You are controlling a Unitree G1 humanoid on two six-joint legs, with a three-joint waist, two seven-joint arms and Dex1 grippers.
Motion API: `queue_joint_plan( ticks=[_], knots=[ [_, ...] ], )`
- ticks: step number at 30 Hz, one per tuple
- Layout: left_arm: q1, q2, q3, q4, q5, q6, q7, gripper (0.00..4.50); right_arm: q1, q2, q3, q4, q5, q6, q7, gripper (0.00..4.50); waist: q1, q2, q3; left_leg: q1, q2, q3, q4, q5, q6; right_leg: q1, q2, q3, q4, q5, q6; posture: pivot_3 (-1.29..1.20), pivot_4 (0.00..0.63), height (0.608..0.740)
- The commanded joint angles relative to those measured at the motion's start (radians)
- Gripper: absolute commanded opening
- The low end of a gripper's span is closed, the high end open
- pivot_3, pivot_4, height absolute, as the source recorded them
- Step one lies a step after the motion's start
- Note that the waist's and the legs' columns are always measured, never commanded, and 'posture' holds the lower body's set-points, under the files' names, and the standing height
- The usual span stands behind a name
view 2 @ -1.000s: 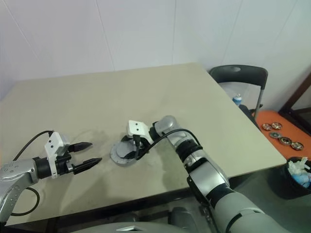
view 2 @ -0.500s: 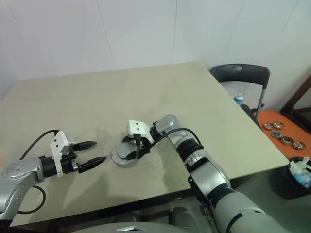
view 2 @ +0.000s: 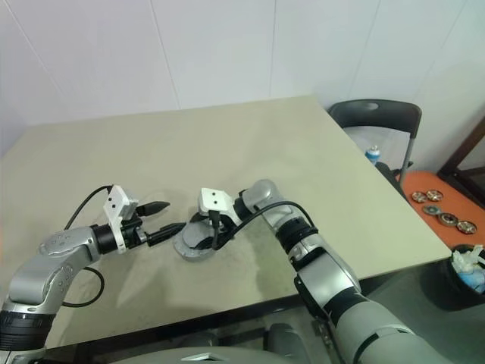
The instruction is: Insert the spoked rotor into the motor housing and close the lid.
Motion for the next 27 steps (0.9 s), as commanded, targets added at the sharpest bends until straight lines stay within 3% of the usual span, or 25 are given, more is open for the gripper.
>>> queue_joint_plan(
  ticks=[1, 8, 11, 13, 15, 17, 20, 27],
  knots=[
    [-0.017, 0.018, -0.001, -0.023, -0.01, 0.029, -0.001, 4.4, 0.025, -0.036, 0.041, 0.035, -0.06, 0.025, -0.002, 3.28, 0.0, 0.0, 0.0, 0.0, 0.0, 0.0, 0.0, 0.0, 0.0, 0.0, 0.0, 0.0, 0.0, 0.0, 0.0, 0.0, 0.0, 0.74],
    [0.0, 0.03, 0.002, -0.025, -0.001, 0.03, 0.002, 4.4, 0.025, -0.038, 0.043, 0.043, -0.064, 0.017, -0.015, 3.28, 0.0, 0.001, 0.0, 0.0, 0.0, 0.0, 0.0, 0.0, 0.0, 0.0, 0.0, 0.0, 0.0, 0.0, 0.0, 0.0, 0.0, 0.74],
    [0.003, 0.036, 0.008, -0.03, -0.009, 0.046, 0.006, 3.84, 0.023, -0.034, 0.044, 0.047, -0.064, 0.016, -0.019, 3.28, 0.0, 0.001, 0.0, 0.0, 0.0, 0.0, 0.0, 0.0, 0.0, 0.0, 0.0, 0.0, 0.0, 0.0, 0.0, 0.0, 0.0, 0.74],
    [0.0, 0.039, 0.004, -0.033, -0.01, 0.056, 0.008, 3.21, 0.024, -0.033, 0.046, 0.048, -0.066, 0.013, -0.02, 3.28, 0.0, 0.001, 0.0, 0.0, 0.0, 0.0, 0.0, 0.0, 0.0, 0.0, 0.0, 0.0, 0.0, 0.0, 0.0, 0.0, 0.0, 0.74],
    [-0.005, 0.036, 0.016, -0.041, -0.04, 0.088, 0.01, 3.21, 0.024, -0.031, 0.049, 0.051, -0.069, 0.008, -0.023, 3.28, 0.0, 0.001, 0.0, 0.0, 0.0, 0.0, 0.0, 0.0, 0.0, 0.0, 0.0, 0.0, 0.0, 0.0, 0.0, 0.0, 0.0, 0.74],
    [-0.007, 0.037, 0.02, -0.049, -0.052, 0.093, 0.003, 3.55, 0.024, -0.031, 0.05, 0.052, -0.069, 0.007, -0.022, 3.28, 0.0, 0.001, 0.0, 0.0, 0.0, 0.0, 0.0, 0.0, 0.0, 0.0, 0.0, 0.0, 0.0, 0.0, 0.0, 0.0, 0.0, 0.74],
    [0.0, 0.044, 0.017, -0.057, -0.058, 0.097, -0.009, 4.44, 0.023, -0.031, 0.05, 0.053, -0.069, 0.006, -0.024, 3.28, 0.0, 0.001, 0.0, 0.0, 0.0, 0.0, 0.0, 0.0, 0.0, 0.0, 0.0, 0.0, 0.0, 0.0, 0.0, 0.0, 0.0, 0.74],
    [-0.011, 0.043, -0.017, -0.075, -0.078, 0.13, -0.025, 4.48, 0.023, -0.032, 0.05, 0.055, -0.069, 0.003, -0.027, 3.28, 0.0, 0.001, 0.0, 0.0, 0.0, 0.0, 0.0, 0.0, 0.0, 0.0, 0.0, 0.0, 0.0, 0.0, 0.0, 0.0, 0.0, 0.74]
  ],
)
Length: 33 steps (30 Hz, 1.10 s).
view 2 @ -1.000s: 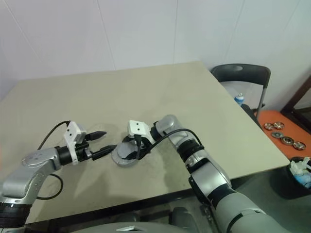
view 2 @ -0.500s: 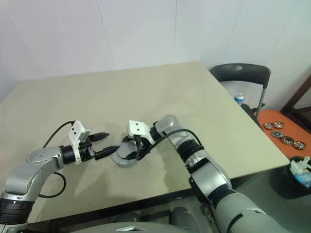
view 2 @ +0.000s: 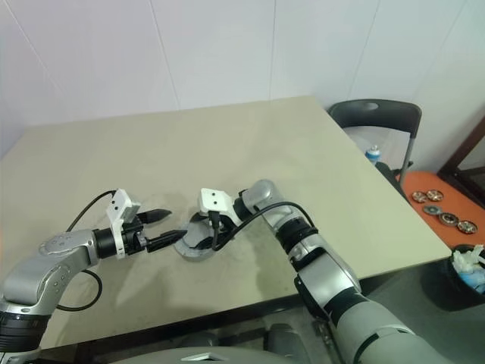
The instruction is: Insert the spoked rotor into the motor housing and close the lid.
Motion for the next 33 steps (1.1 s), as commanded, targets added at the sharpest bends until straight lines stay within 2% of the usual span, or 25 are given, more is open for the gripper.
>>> queue_joint_plan(
  ticks=[1, 13, 29, 33],
  knots=[
    [-0.026, 0.002, -0.015, -0.037, -0.013, 0.001, -0.012, 4.48, 0.023, -0.03, 0.045, 0.056, -0.07, 0.01, -0.014, 3.28, 0.0, 0.0, 0.0, 0.0, 0.0, 0.0, 0.0, 0.0, 0.0, 0.0, 0.0, 0.0, 0.0, 0.0, 0.0, 0.0, 0.0, 0.74],
    [-0.066, -0.014, -0.047, -0.014, 0.002, 0.002, 0.006, 4.48, 0.026, -0.033, 0.045, 0.052, -0.069, 0.015, -0.013, 3.28, 0.0, 0.0, 0.0, 0.0, 0.0, 0.0, 0.0, 0.0, 0.0, 0.0, 0.0, 0.0, 0.0, 0.0, 0.0, 0.0, 0.0, 0.74],
    [-0.054, -0.03, 0.012, -0.028, -0.06, 0.042, 0.043, 4.48, 0.021, -0.03, 0.046, 0.052, -0.067, 0.018, -0.013, 3.28, 0.0, 0.001, 0.0, 0.0, 0.0, 0.0, 0.0, 0.0, 0.0, 0.0, 0.0, 0.0, 0.0, 0.0, 0.0, 0.0, 0.0, 0.74],
    [-0.056, -0.029, 0.0, -0.01, 0.002, 0.011, 0.086, 4.48, 0.022, -0.031, 0.046, 0.051, -0.068, 0.017, -0.013, 3.28, 0.0, 0.0, 0.0, 0.0, 0.0, 0.0, 0.0, 0.0, 0.0, 0.0, 0.0, 0.0, 0.0, 0.0, 0.0, 0.0, 0.0, 0.74]
  ],
)
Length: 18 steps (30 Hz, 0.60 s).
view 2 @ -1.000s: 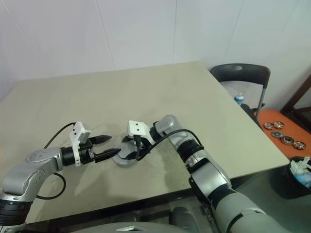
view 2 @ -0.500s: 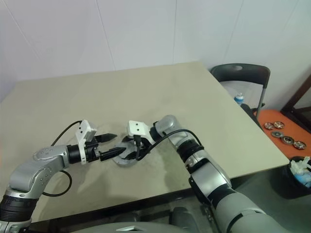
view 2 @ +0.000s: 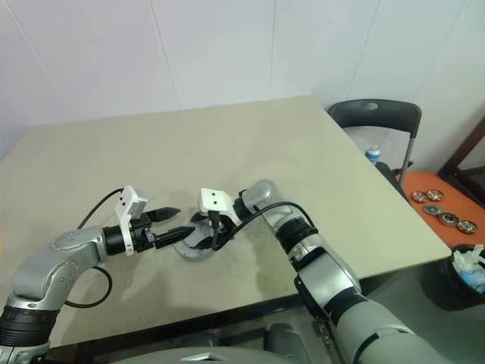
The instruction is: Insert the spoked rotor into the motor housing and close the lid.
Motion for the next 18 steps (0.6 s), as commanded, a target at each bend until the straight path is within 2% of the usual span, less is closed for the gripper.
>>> queue_joint_plan(
  ticks=[1, 2, 5, 14, 18],
  knots=[
    [-0.015, 0.011, 0.01, -0.004, 0.026, -0.024, 0.014, 4.48, 0.023, -0.031, 0.045, 0.051, -0.07, 0.012, -0.011, 3.28, 0.0, 0.0, 0.0, 0.0, 0.0, 0.0, 0.0, 0.0, 0.0, 0.0, 0.0, 0.0, 0.0, 0.0, 0.0, 0.0, 0.0, 0.74],
    [-0.013, 0.013, 0.009, -0.007, 0.023, -0.024, 0.005, 4.48, 0.023, -0.031, 0.045, 0.051, -0.07, 0.012, -0.011, 3.28, 0.0, 0.0, 0.0, 0.0, 0.0, 0.0, 0.0, 0.0, 0.0, 0.0, 0.0, 0.0, 0.0, 0.0, 0.0, 0.0, 0.0, 0.74],
    [-0.01, 0.0, 0.022, -0.011, 0.019, -0.046, 0.002, 3.89, 0.023, -0.031, 0.046, 0.051, -0.07, 0.012, -0.011, 3.28, 0.0, 0.0, 0.0, 0.0, 0.0, 0.0, 0.0, 0.0, 0.0, 0.0, 0.0, 0.0, 0.0, 0.0, 0.0, 0.0, 0.0, 0.74],
    [-0.004, 0.015, 0.008, -0.014, 0.03, -0.053, -0.008, 0.96, 0.023, -0.031, 0.047, 0.05, -0.07, 0.011, -0.008, 3.28, 0.0, 0.0, 0.0, 0.0, 0.0, 0.0, 0.0, 0.0, 0.0, 0.0, 0.0, 0.0, 0.0, 0.0, 0.0, 0.0, 0.0, 0.74],
    [-0.008, 0.019, -0.001, -0.017, 0.025, -0.039, -0.02, 0.96, 0.022, -0.03, 0.048, 0.052, -0.071, 0.01, -0.01, 3.28, 0.0, 0.0, 0.0, 0.0, 0.0, 0.0, 0.0, 0.0, 0.0, 0.0, 0.0, 0.0, 0.0, 0.0, 0.0, 0.0, 0.0, 0.74]
  ],
)
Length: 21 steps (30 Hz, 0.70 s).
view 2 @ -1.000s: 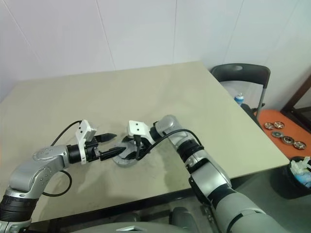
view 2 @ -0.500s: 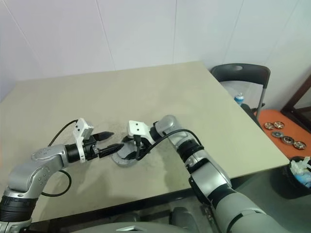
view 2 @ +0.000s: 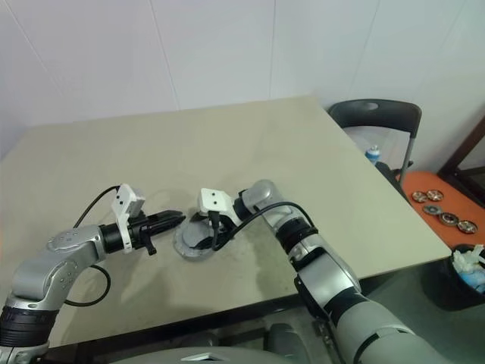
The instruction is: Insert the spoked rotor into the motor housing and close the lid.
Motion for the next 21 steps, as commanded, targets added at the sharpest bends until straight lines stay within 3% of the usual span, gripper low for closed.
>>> queue_joint_plan(
  ticks=[1, 12, 21],
  knots=[
    [-0.013, 0.012, -0.004, -0.02, 0.001, 0.002, -0.007, 0.96, 0.022, -0.03, 0.047, 0.052, -0.071, 0.012, -0.01, 3.28, 0.0, 0.0, 0.0, 0.0, 0.0, 0.0, 0.0, 0.0, 0.0, 0.0, 0.0, 0.0, 0.0, 0.0, 0.0, 0.0, 0.0, 0.74],
    [-0.029, -0.041, -0.099, 0.022, 0.043, -0.039, -0.013, 0.96, 0.027, -0.03, 0.05, 0.048, -0.073, 0.011, -0.015, 3.28, 0.0, 0.0, 0.0, 0.0, 0.0, 0.0, 0.0, 0.0, 0.0, 0.0, 0.0, 0.0, 0.0, 0.0, 0.0, 0.0, 0.0, 0.74],
    [-0.03, -0.042, -0.099, 0.07, 0.086, -0.074, -0.018, 0.96, 0.033, -0.029, 0.046, 0.043, -0.069, 0.019, -0.018, 3.28, 0.0, 0.001, -0.001, 0.0, 0.0, 0.0, 0.0, 0.0, 0.0, 0.0, 0.0, 0.0, 0.0, 0.0, 0.0, 0.0, 0.0, 0.74]
  ],
)
